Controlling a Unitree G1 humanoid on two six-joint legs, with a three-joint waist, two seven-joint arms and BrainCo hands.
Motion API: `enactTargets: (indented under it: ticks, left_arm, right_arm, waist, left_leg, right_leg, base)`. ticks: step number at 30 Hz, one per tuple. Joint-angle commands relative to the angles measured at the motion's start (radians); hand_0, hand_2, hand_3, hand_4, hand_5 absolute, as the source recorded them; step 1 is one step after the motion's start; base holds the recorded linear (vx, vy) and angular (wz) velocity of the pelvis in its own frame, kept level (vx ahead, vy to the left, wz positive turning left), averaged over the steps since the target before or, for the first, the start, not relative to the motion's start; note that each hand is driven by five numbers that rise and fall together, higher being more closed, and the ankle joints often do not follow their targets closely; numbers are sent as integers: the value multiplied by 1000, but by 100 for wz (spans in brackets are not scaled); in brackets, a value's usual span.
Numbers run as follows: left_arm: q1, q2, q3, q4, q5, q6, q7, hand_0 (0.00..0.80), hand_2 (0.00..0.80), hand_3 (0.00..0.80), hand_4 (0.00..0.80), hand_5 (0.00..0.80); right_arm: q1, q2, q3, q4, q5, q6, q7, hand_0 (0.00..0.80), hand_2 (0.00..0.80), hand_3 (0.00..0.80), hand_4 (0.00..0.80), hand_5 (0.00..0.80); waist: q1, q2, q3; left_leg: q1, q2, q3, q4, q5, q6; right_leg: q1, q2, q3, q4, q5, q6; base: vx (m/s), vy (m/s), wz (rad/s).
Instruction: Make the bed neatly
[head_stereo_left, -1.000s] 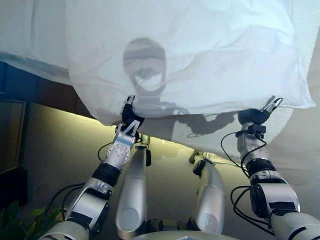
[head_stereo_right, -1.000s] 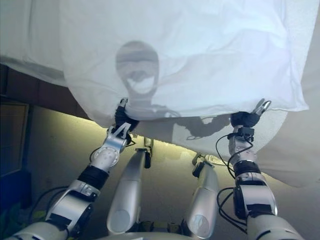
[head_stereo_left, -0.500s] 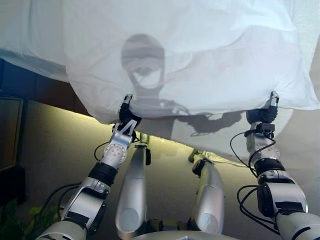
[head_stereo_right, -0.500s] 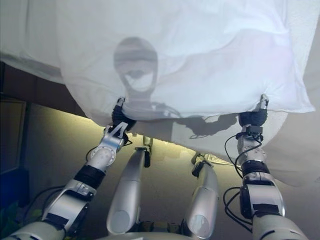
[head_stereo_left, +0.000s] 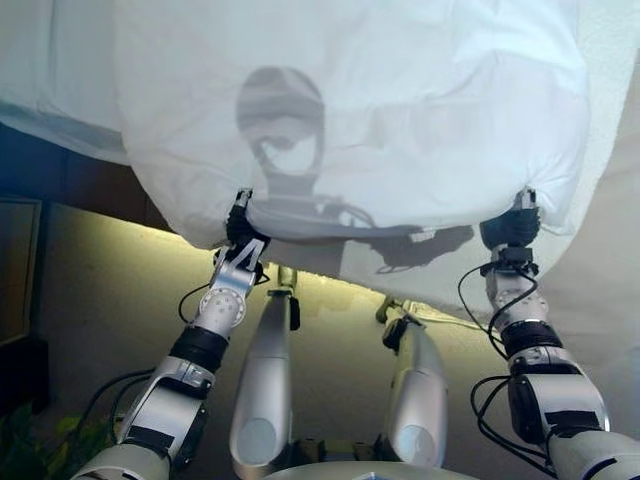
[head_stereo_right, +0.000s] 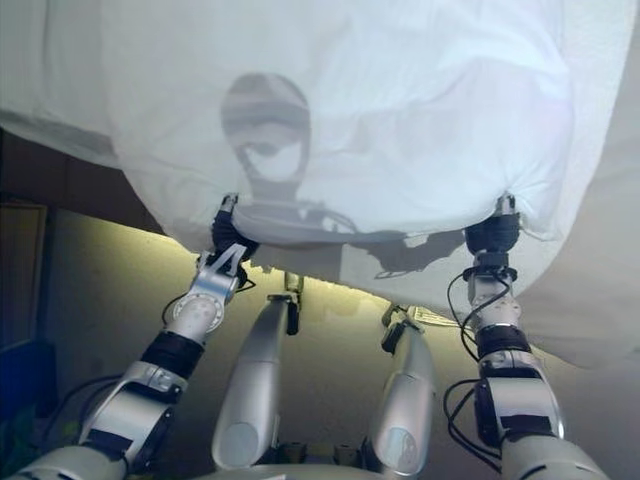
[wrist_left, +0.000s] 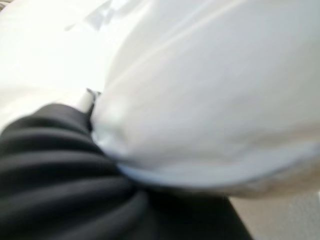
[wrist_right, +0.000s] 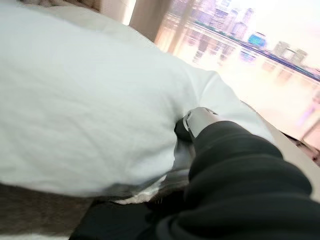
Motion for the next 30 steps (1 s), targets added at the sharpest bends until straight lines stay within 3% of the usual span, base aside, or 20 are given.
enactTargets:
  ticks: [1, 9, 13, 16, 20, 22, 25, 26, 29, 30]
  left_arm:
    - [-47, -7, 79, 12, 51, -70, -32, 800, 800, 800, 800, 800]
    - [-104, -19, 153, 155, -36, -79, -23, 800, 800, 800, 800, 800]
    - [-78, -53, 164, 186, -81, -89, -42, 800, 800, 800, 800, 800]
    - [-58, -63, 177, 191, -50, -104, -48, 800, 800, 800, 800, 800]
    - [-50, -33, 195, 200, -44, -96, -51, 800, 800, 800, 800, 800]
    - [-51, -26, 193, 206, -45, -97, -53, 800, 800, 800, 800, 800]
    - [-64, -24, 184, 223, -47, -116, -56, 800, 800, 800, 800, 800]
    - [-69, -24, 185, 239, -91, -128, -76, 800, 800, 800, 800, 800]
    - [-38, -33, 208, 239, -105, -125, -96, 800, 800, 800, 800, 800]
    - [-22, -42, 213, 233, -98, -122, -91, 800, 800, 800, 800, 800]
  right_arm:
    - [45, -53, -16, -101, 47, -54, 11, 800, 800, 800, 800, 800]
    - [63, -21, 7, -125, -69, -58, -59, 800, 800, 800, 800, 800]
    - [89, -6, 33, -157, -108, -67, -104, 800, 800, 800, 800, 800]
    - [108, 21, 48, -180, -116, -64, -114, 800, 800, 800, 800, 800]
    - [158, 65, 82, -197, -115, -87, -95, 800, 800, 800, 800, 800]
    - [175, 68, 92, -193, -103, -91, -84, 800, 800, 800, 800, 800]
    - [176, 55, 111, -185, -95, -97, -80, 800, 800, 800, 800, 800]
    - [157, 40, 133, -164, -107, -104, -92, 800, 800, 800, 800, 800]
    - [163, 31, 154, -169, -128, -118, -127, 800, 800, 800, 800, 800]
    - [179, 29, 157, -171, -123, -123, -132, 800, 800, 800, 800, 800]
  waist:
    - [-13, 36, -2]
    - [-56, 78, -3]
    - [-80, 100, -40]
    - [-70, 104, -57]
    - [-68, 96, -68]
    - [-79, 85, -73]
    - [-106, 69, -72]
    - [-119, 66, -79]
    - [-119, 57, -90]
    - [-122, 48, -92]
  left_leg:
    - [120, -6, 60, -190, 125, -15]
    - [248, -42, 48, -199, 95, -21]
    - [312, -70, 47, -228, 89, -18]
    - [349, -71, 75, -276, 106, -10]
    - [378, -63, 97, -342, 143, 11]
    - [400, -59, 97, -380, 163, 3]
    - [420, -56, 100, -411, 177, -11]
    - [426, -48, 106, -420, 185, -28]
    - [408, -30, 120, -345, 164, -49]
    - [386, -4, 117, -278, 153, -61]
  right_leg:
    - [51, -24, 75, -14, 142, 62]
    - [142, -58, 129, -51, 139, 49]
    - [184, -82, 164, -85, 144, 36]
    - [201, -78, 122, -60, 132, 35]
    - [173, 26, 79, 79, 60, 28]
    - [183, 91, 51, 46, 28, 24]
    - [185, 161, 48, -16, 25, 15]
    - [207, 201, 60, -71, 10, -12]
    - [239, 209, 43, -104, 9, -36]
    - [250, 210, 42, -103, 5, -52]
  base:
    - [11, 131, -16]
    - [50, 234, -11]
    - [118, 261, 0]
    - [32, 229, -12]
    - [-3, 77, -32]
    - [19, -74, -16]
    - [-16, -104, 0]
    - [-60, -128, 15]
    - [-12, -109, 22]
    - [45, -91, -11]
